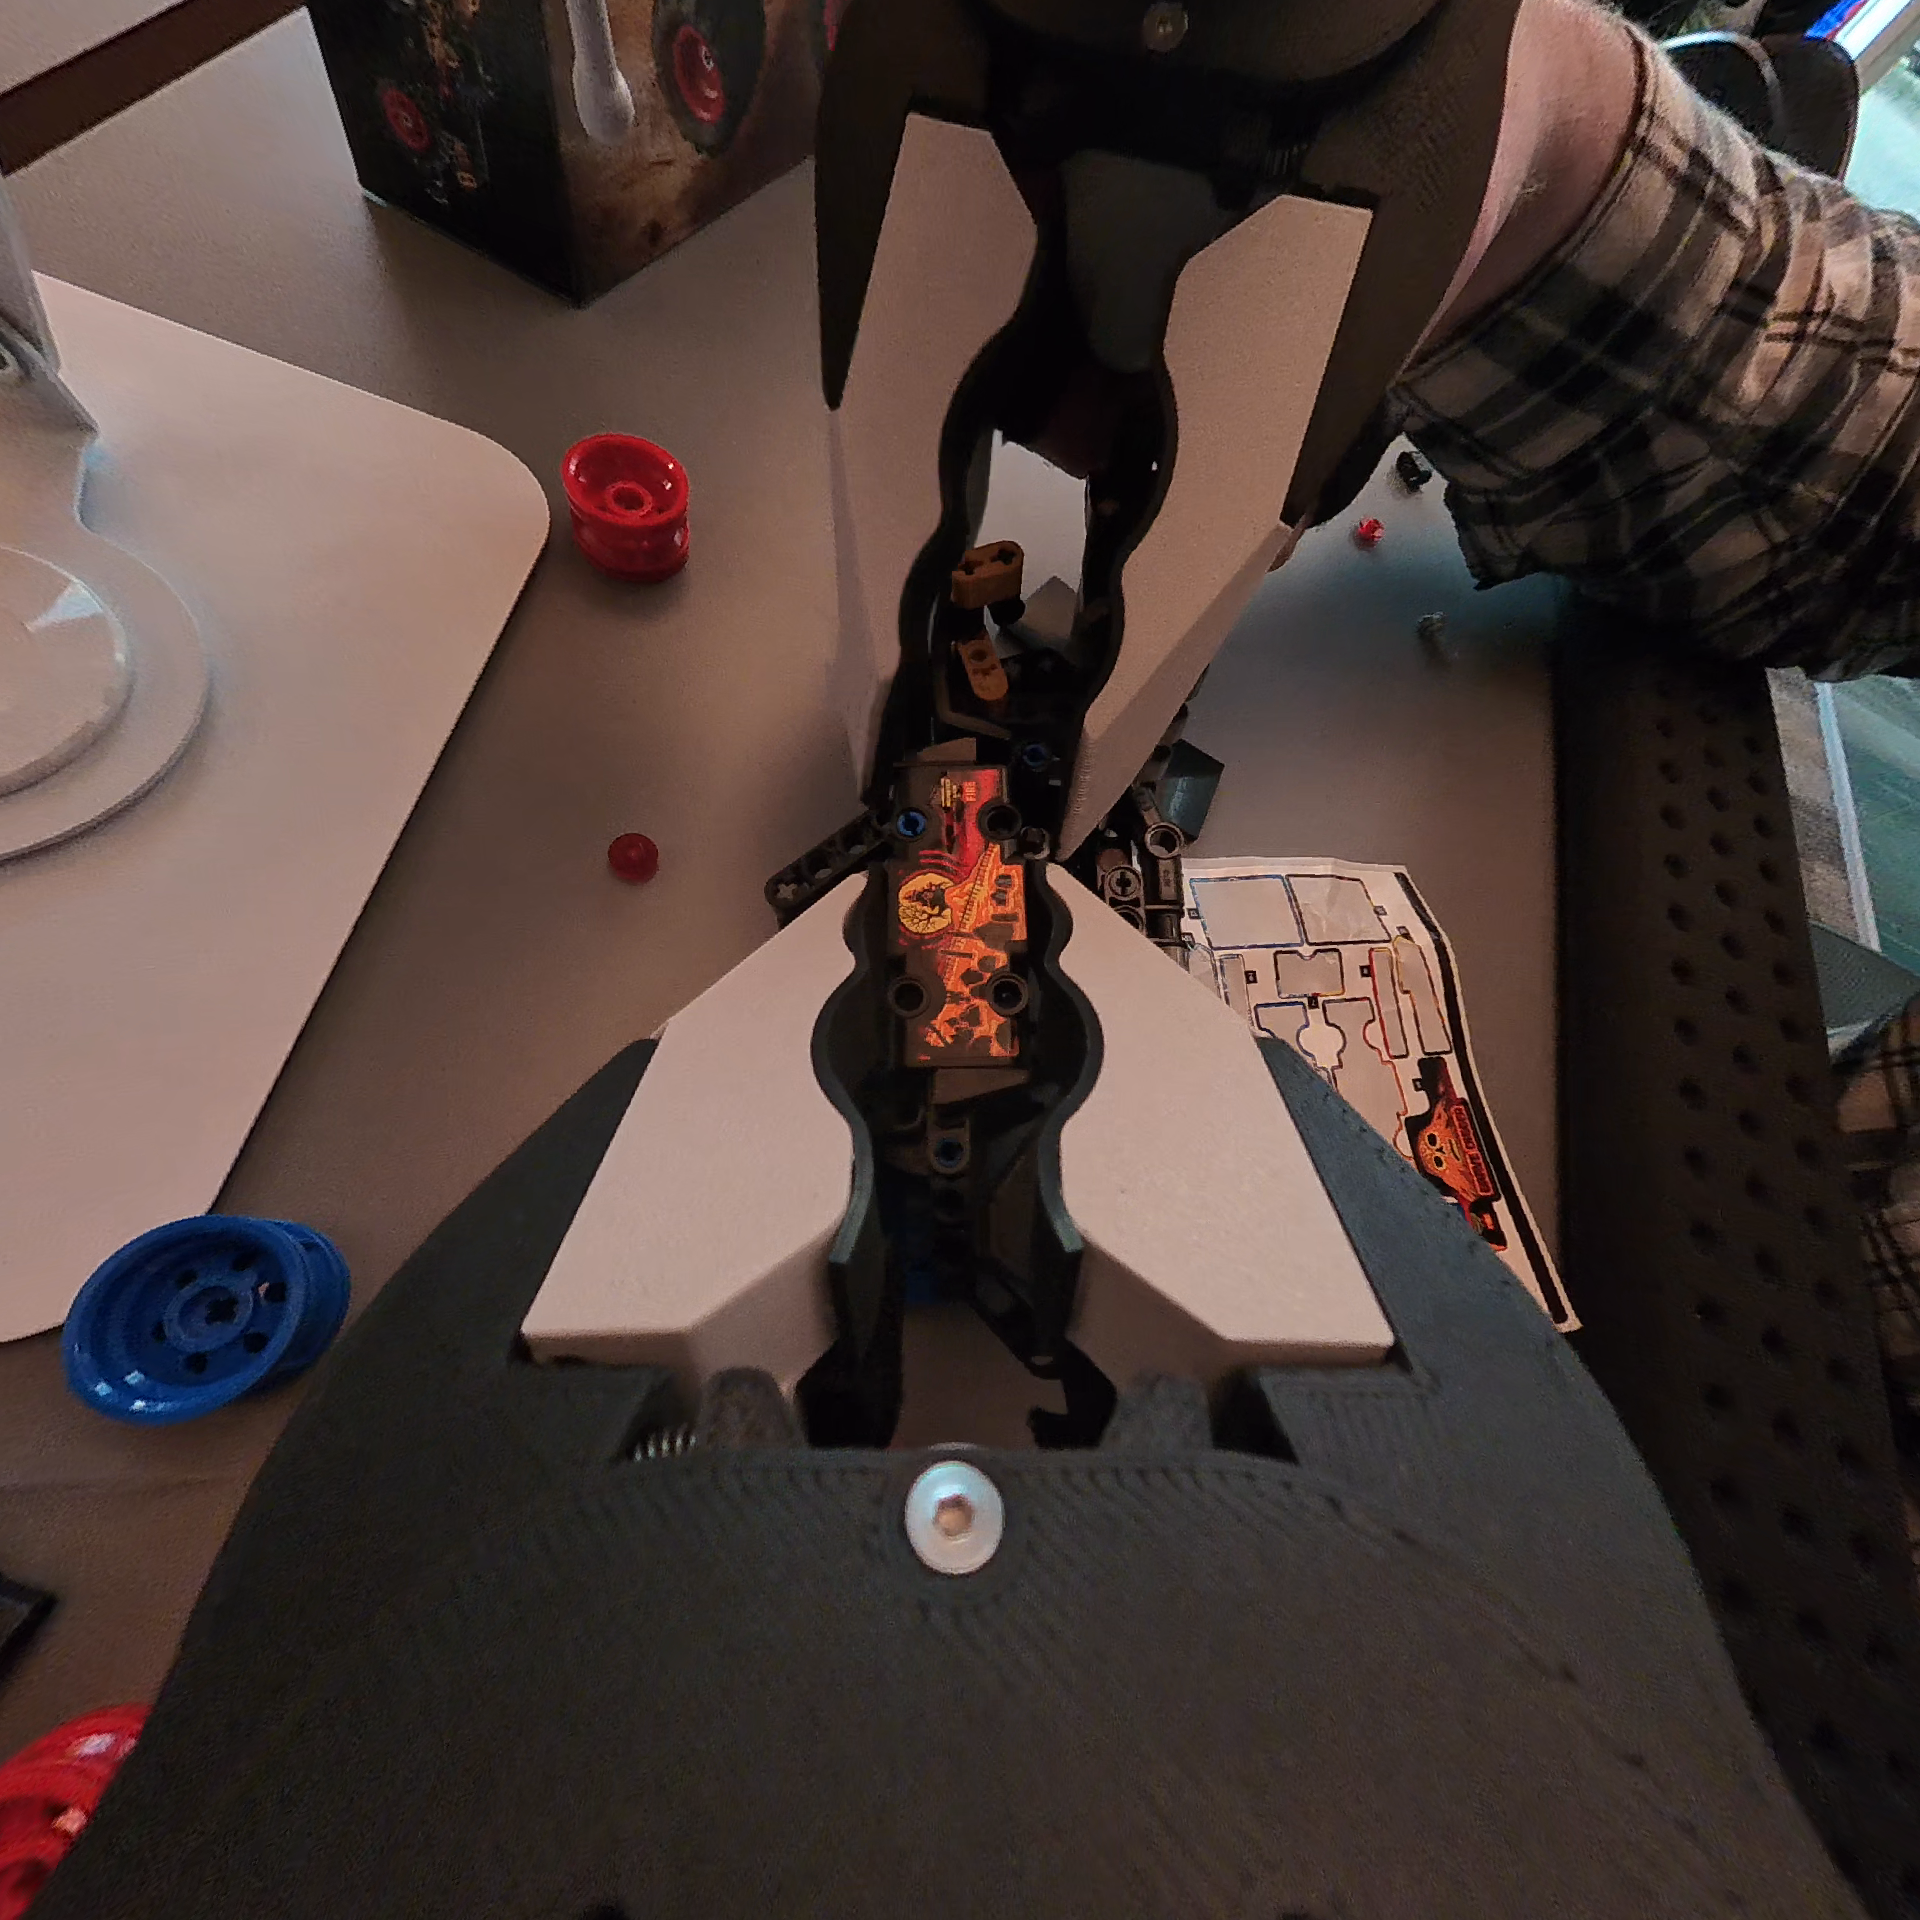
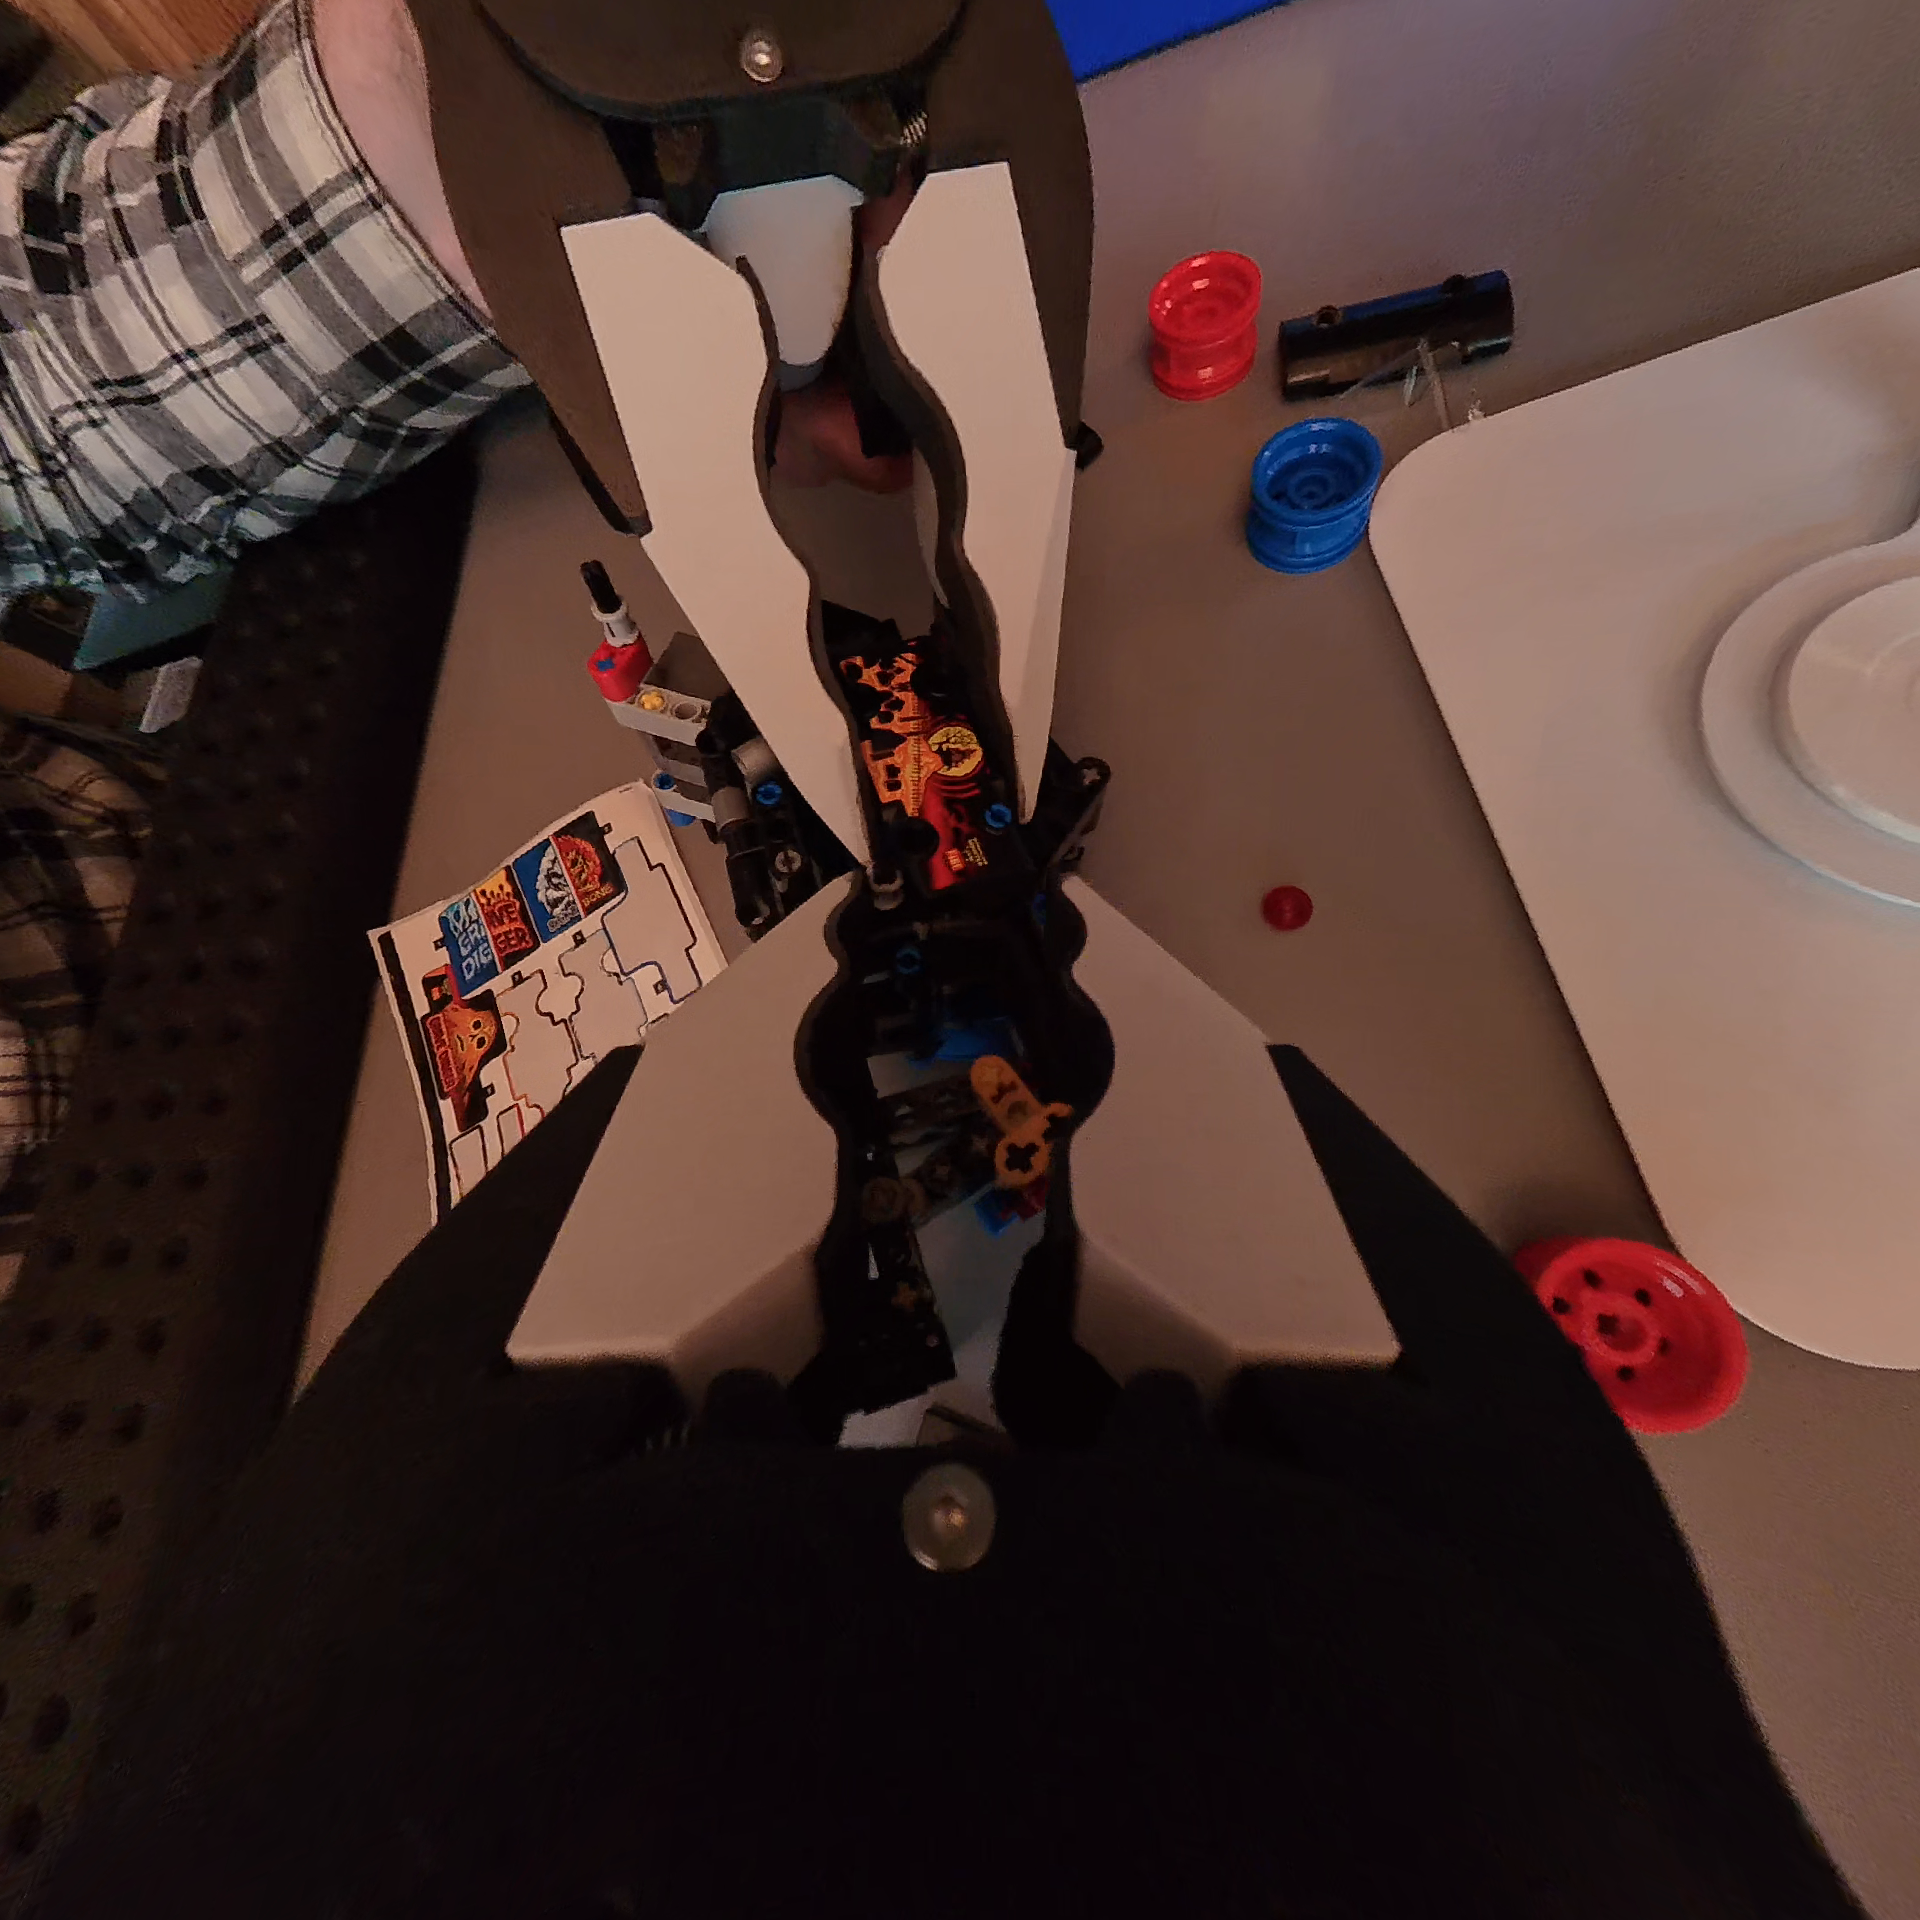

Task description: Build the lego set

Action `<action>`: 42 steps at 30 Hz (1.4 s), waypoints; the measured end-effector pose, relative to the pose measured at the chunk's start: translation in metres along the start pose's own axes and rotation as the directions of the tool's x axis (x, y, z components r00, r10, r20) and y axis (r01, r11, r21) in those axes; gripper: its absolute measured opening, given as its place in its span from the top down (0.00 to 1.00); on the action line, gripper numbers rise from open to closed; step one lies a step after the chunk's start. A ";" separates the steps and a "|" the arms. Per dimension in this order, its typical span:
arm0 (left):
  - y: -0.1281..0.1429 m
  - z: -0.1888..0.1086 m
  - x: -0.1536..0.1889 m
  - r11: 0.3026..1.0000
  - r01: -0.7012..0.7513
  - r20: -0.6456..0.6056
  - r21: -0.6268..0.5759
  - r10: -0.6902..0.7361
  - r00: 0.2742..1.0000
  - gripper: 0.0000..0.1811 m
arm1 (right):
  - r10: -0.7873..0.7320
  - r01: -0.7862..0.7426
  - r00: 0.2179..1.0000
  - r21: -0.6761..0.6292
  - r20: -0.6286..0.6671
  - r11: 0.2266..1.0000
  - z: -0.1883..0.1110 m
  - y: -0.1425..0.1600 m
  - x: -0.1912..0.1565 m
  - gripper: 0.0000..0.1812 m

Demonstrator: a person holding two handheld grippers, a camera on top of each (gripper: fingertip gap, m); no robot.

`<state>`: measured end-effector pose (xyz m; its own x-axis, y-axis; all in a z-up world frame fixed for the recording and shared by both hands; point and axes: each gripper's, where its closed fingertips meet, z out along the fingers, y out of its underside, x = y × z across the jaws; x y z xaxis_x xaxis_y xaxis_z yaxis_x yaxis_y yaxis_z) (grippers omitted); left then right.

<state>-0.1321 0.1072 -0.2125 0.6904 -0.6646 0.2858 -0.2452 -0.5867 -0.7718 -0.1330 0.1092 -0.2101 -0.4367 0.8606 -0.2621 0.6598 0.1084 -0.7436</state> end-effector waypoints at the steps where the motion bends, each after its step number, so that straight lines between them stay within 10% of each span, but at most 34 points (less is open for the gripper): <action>1: 0.000 0.000 0.000 1.000 0.012 -0.006 0.003 -0.012 1.000 0.86 | -0.005 0.005 1.000 0.000 -0.003 1.000 0.000 0.000 0.000 0.83; 29: -0.009 -0.008 -0.002 0.962 0.244 -0.195 0.126 -0.217 0.956 0.87 | -0.023 0.022 0.999 -0.026 -0.028 0.999 0.000 0.005 0.004 0.83; 42: -0.002 -0.005 0.004 0.995 0.069 -0.053 0.067 -0.066 0.996 0.86 | -0.003 0.002 1.000 -0.055 -0.025 0.998 0.001 0.007 0.001 0.83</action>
<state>-0.1327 0.1033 -0.2070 0.6679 -0.6482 0.3656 -0.1509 -0.5990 -0.7864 -0.1296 0.1105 -0.2165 -0.4237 0.8723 -0.2442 0.6916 0.1374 -0.7091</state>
